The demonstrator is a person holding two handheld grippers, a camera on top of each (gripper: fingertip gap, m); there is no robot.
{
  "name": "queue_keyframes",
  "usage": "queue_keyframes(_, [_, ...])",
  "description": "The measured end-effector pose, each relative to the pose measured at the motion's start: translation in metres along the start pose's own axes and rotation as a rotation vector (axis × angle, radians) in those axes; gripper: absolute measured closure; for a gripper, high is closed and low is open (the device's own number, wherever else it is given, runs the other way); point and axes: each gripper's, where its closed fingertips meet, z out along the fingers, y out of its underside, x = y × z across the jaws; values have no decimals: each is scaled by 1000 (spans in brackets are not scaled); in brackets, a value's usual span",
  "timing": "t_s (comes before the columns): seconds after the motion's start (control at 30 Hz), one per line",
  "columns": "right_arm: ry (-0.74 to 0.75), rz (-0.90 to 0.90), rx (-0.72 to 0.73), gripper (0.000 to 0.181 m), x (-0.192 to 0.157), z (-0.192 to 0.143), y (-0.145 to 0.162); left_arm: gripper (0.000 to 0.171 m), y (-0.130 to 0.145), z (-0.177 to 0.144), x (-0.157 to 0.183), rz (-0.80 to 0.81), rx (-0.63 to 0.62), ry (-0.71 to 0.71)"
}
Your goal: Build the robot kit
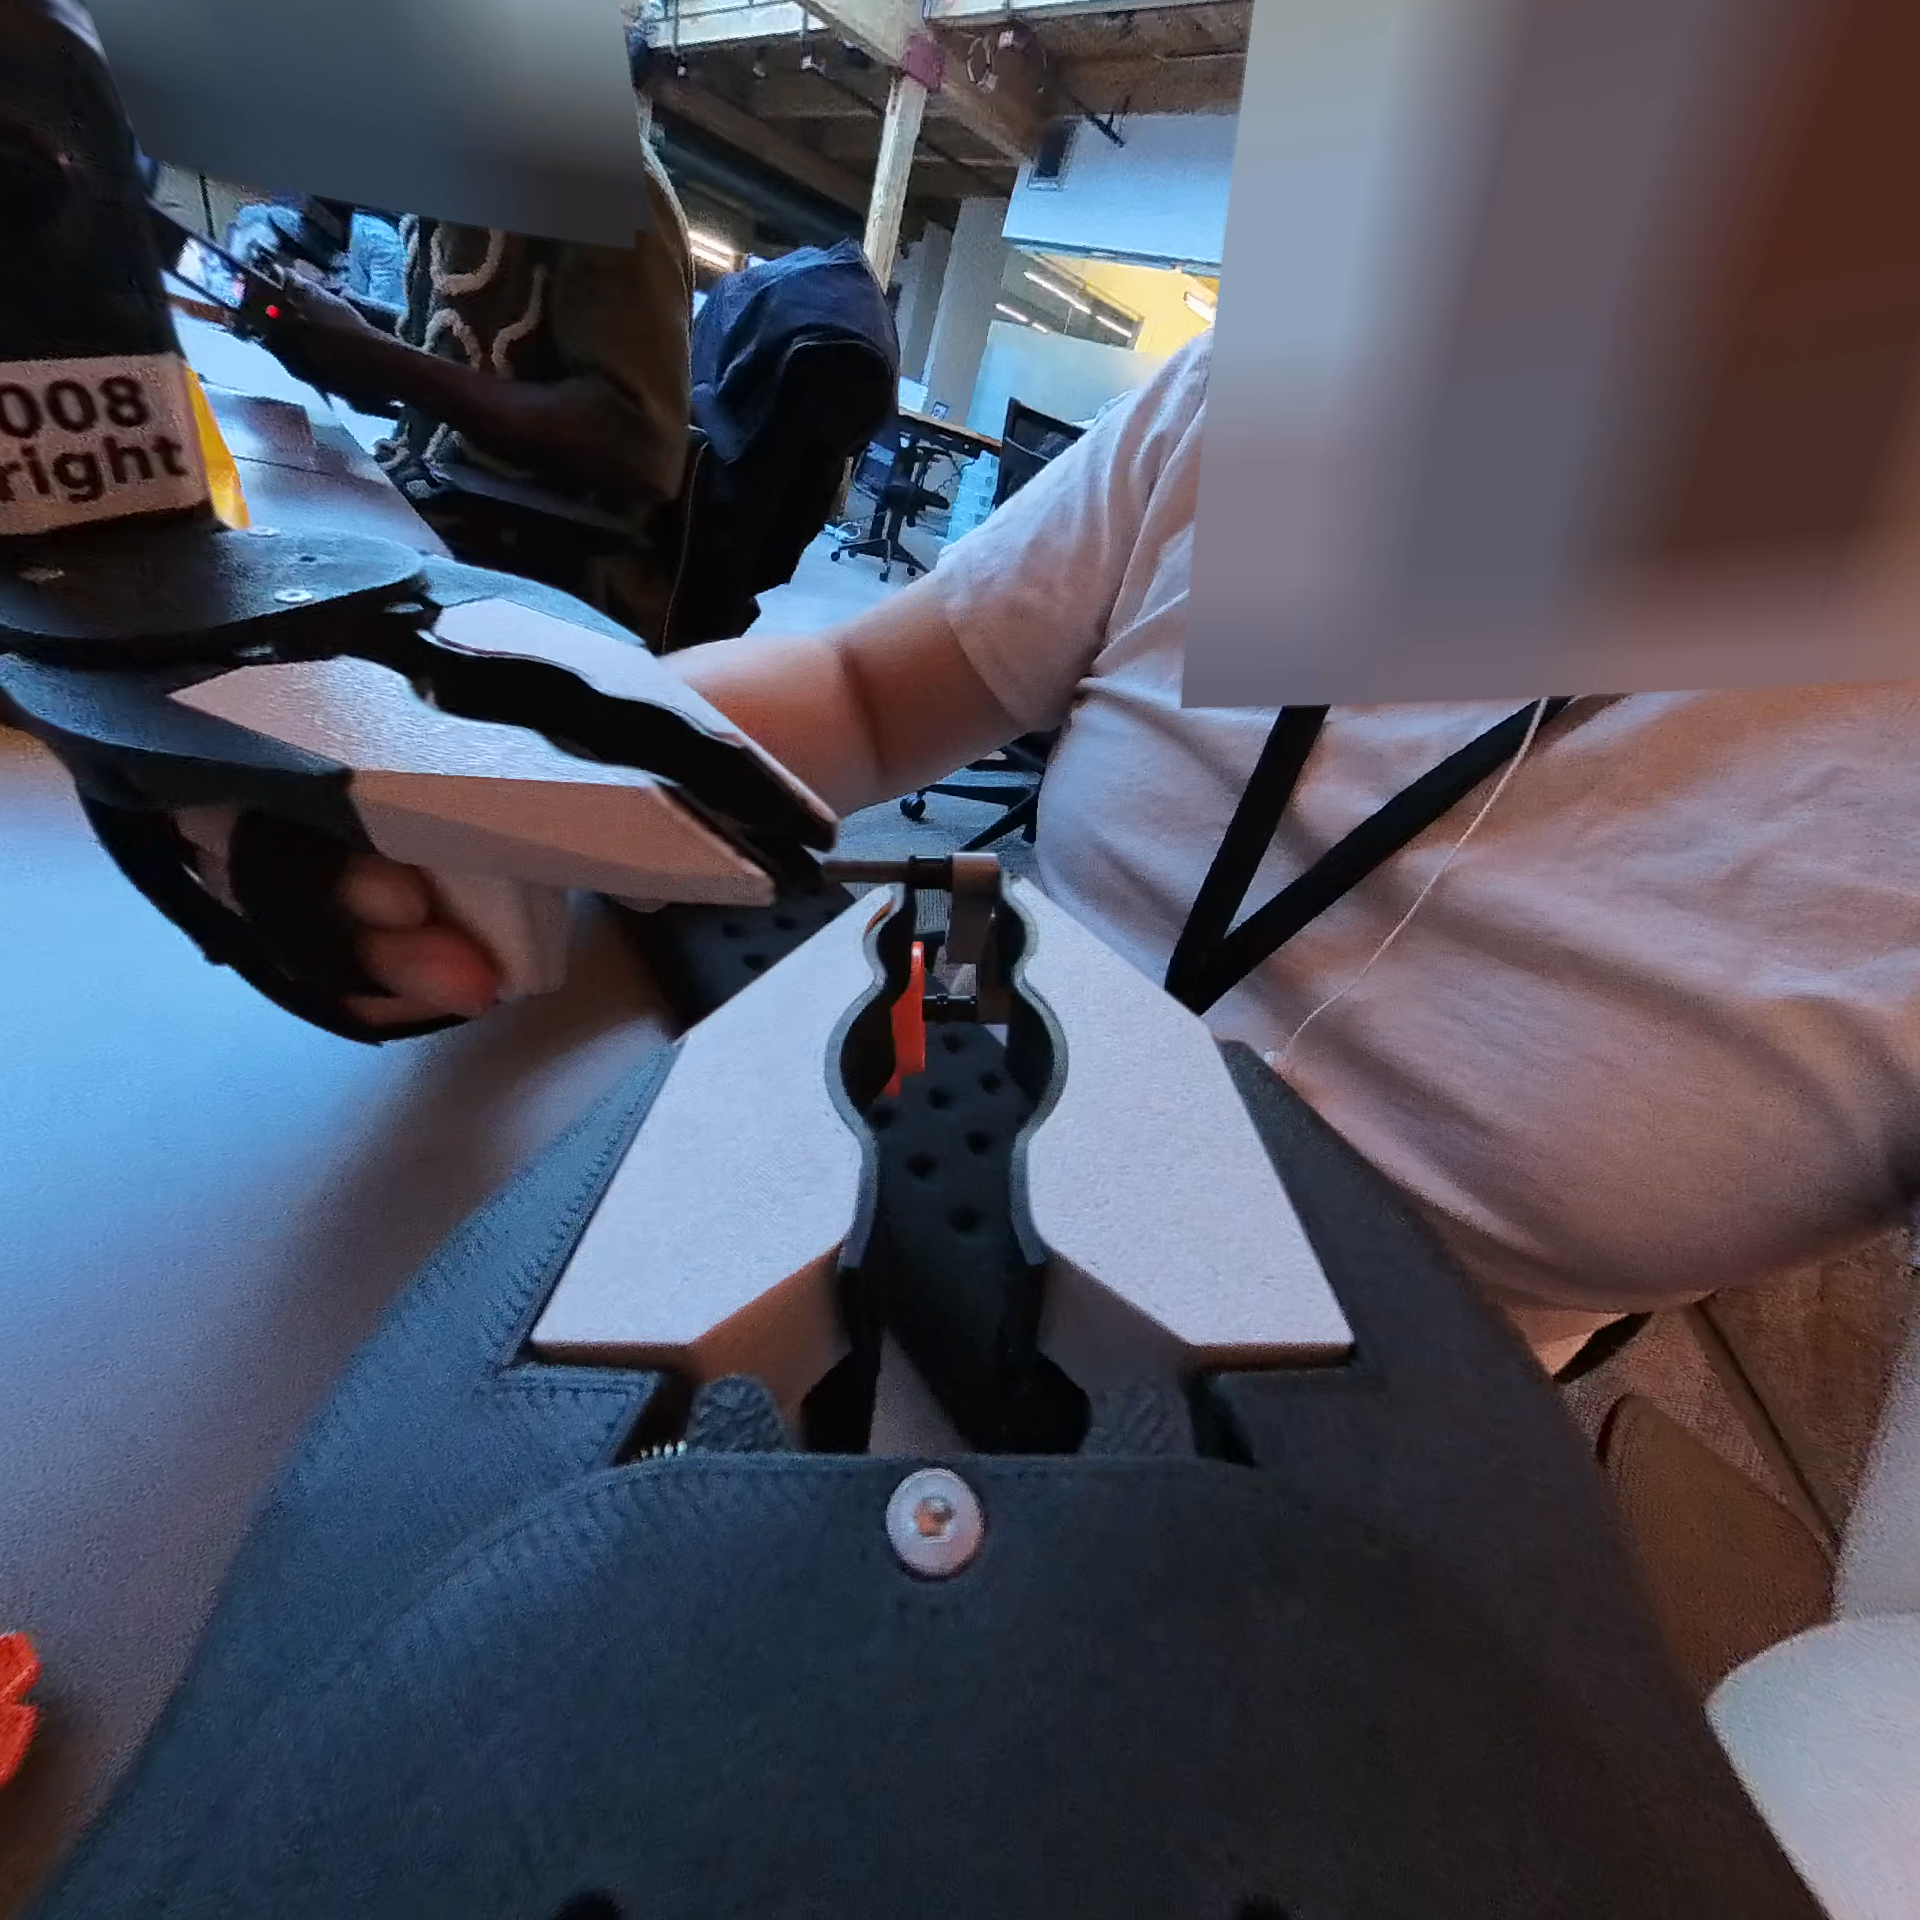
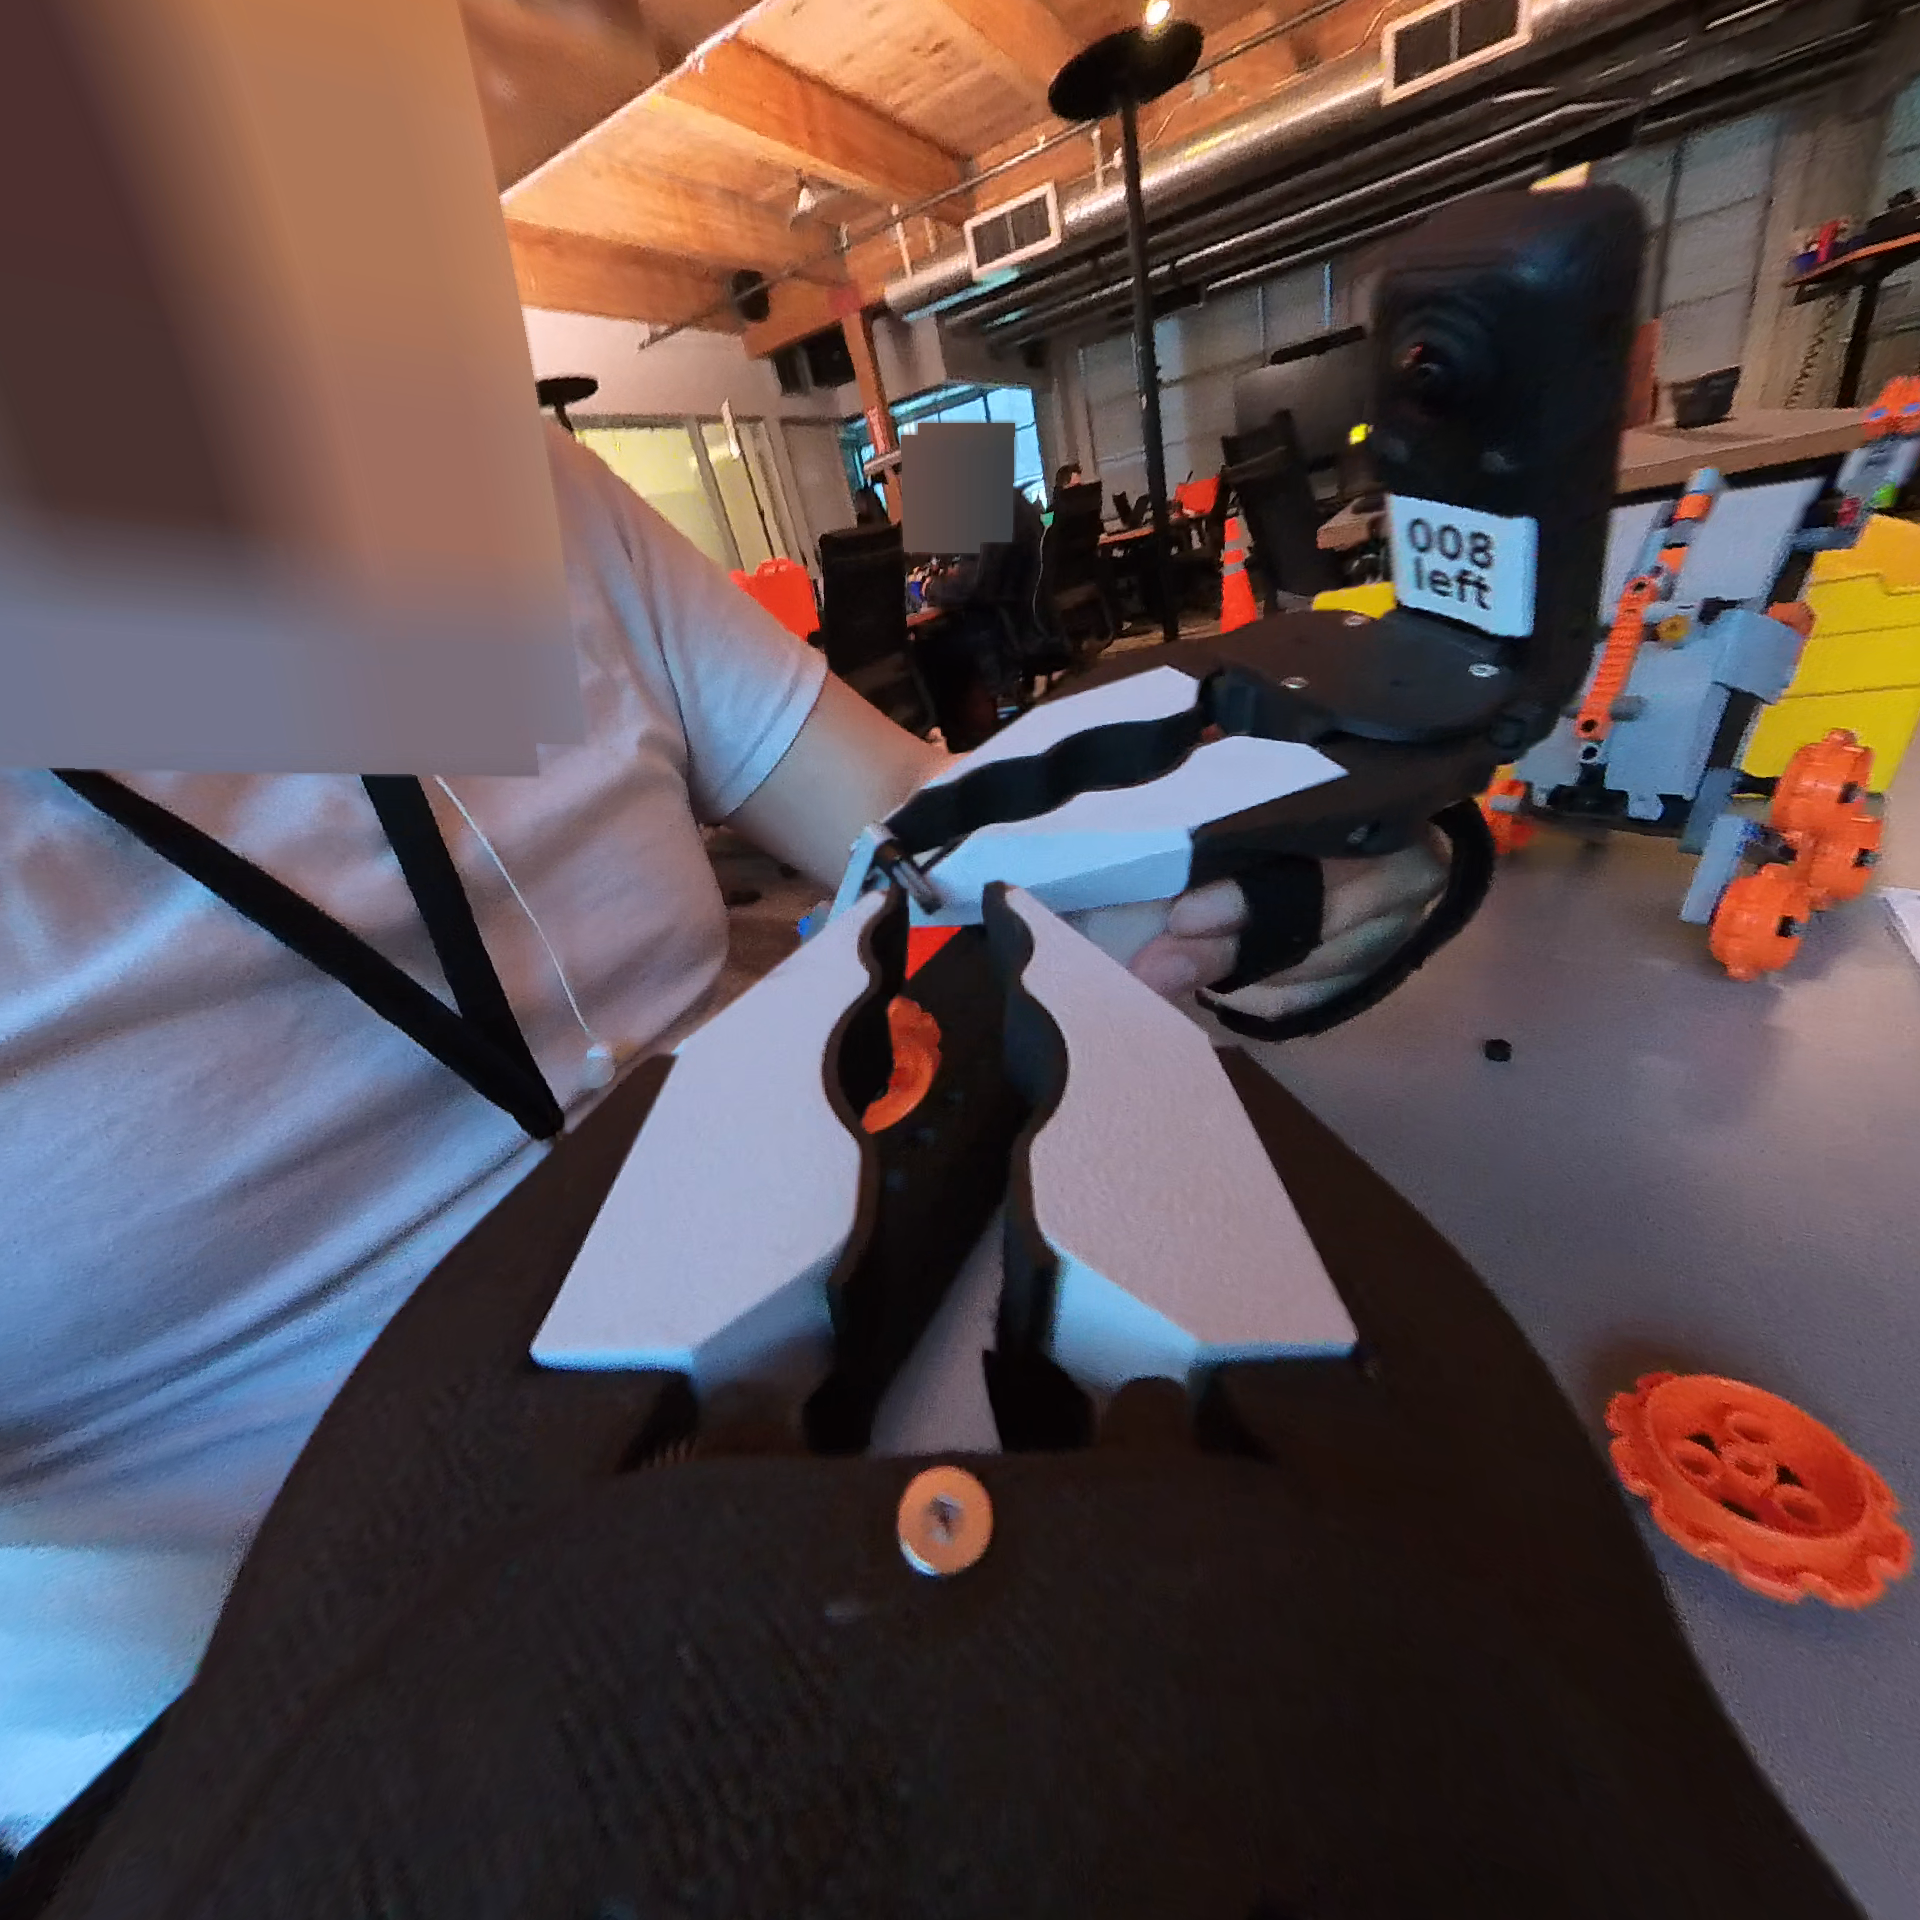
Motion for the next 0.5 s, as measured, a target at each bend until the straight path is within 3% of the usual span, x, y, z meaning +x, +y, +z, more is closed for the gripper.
queue_keyframes(0.13, [-60, 11, 23, 168, -11, 7, -5, 158, 0, 0, 1, -11, 14, 24])
queue_keyframes(0.2, [-75, 1, 10, 178, -14, 10, -3, 158, -1, 1, 2, -19, 22, 42])
queue_keyframes(0.37, [-55, -4, -7, 164, -12, 14, -2, 158, 0, 5, 6, -22, 21, 72])
queue_keyframes(0.5, [-74, -6, -18, 176, -15, 12, 0, 158, -3, 6, 7, -22, 40, 88])
